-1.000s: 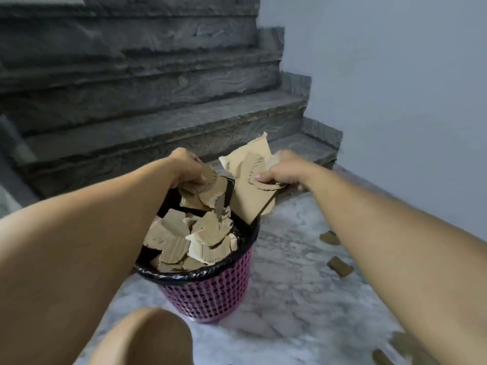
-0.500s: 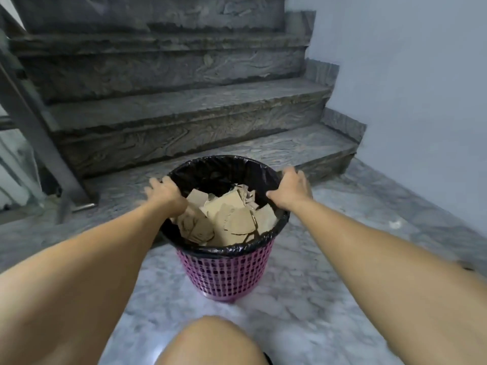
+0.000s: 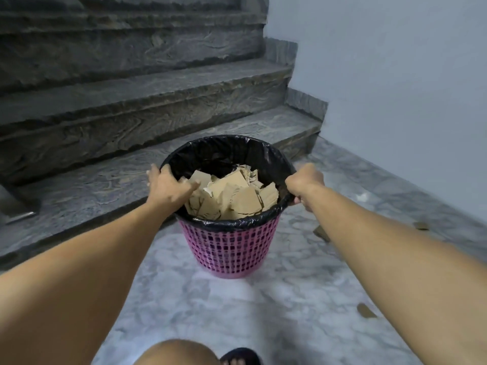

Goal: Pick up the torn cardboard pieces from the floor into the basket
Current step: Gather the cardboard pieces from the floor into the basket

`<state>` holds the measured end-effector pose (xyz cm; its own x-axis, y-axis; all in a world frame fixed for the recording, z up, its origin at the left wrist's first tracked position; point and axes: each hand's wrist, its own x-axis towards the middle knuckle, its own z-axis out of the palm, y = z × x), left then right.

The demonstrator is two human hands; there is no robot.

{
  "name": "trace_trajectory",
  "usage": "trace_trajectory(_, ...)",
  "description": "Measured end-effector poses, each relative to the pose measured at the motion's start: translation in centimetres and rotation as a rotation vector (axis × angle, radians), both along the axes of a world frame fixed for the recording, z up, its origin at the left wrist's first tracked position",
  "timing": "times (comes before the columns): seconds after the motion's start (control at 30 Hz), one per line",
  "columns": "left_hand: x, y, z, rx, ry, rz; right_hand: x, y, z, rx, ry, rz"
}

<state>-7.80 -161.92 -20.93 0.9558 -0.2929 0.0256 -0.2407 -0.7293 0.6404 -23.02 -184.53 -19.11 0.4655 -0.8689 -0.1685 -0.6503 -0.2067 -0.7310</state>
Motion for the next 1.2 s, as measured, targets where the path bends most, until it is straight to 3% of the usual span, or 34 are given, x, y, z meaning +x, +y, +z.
trace_trajectory(0.17, -1.9, -6.3, -0.6, 0.03, -0.127, -0.123, -2.5, -4.6, -0.7, 0.024, -0.202, -0.155)
trace_trajectory(0.33, -2.9, -9.3, -1.3, 0.149, -0.267, -0.11, -3.1, -5.7, -2.5, 0.156, -0.328, -0.019)
trace_trajectory(0.47, -2.7, -7.5, -2.2, 0.196, -0.275, -0.066, -2.4, -3.8, -3.9, 0.122, -0.274, 0.044)
trace_trajectory(0.57, -3.2, -6.7, -2.4, 0.215, -0.339, -0.045, -2.4, -2.8, -3.8, -0.016, -0.192, -0.003)
trace_trajectory(0.6, -7.3, -11.3, -1.6, 0.234, -0.43, -0.148, -8.0, -5.9, -3.5, -0.05, -0.207, -0.116)
trace_trajectory(0.73, -7.6, -13.4, -0.1, 0.324, -0.552, -0.136, -9.4, -6.9, -2.5, -0.031, -0.148, -0.012)
trace_trajectory(0.83, -7.3, -14.0, 0.4, 0.343, -0.641, -0.275, -9.7, -7.6, -1.9, 0.022, -0.132, 0.03)
trace_trajectory(1.0, -11.2, -16.0, 0.7, 0.325, -0.881, -0.684, -14.9, -8.8, -2.0, 0.123, -0.02, 0.017)
trace_trajectory(1.1, -16.1, -18.1, 1.5, 0.42, -0.826, -0.835, -21.0, -9.8, -2.8, 0.17, 0.046, -0.001)
trace_trajectory(1.2, -20.2, -20.4, 2.0, 0.606, -0.608, -0.985, -26.6, -11.2, -4.0, 0.221, 0.13, -0.005)
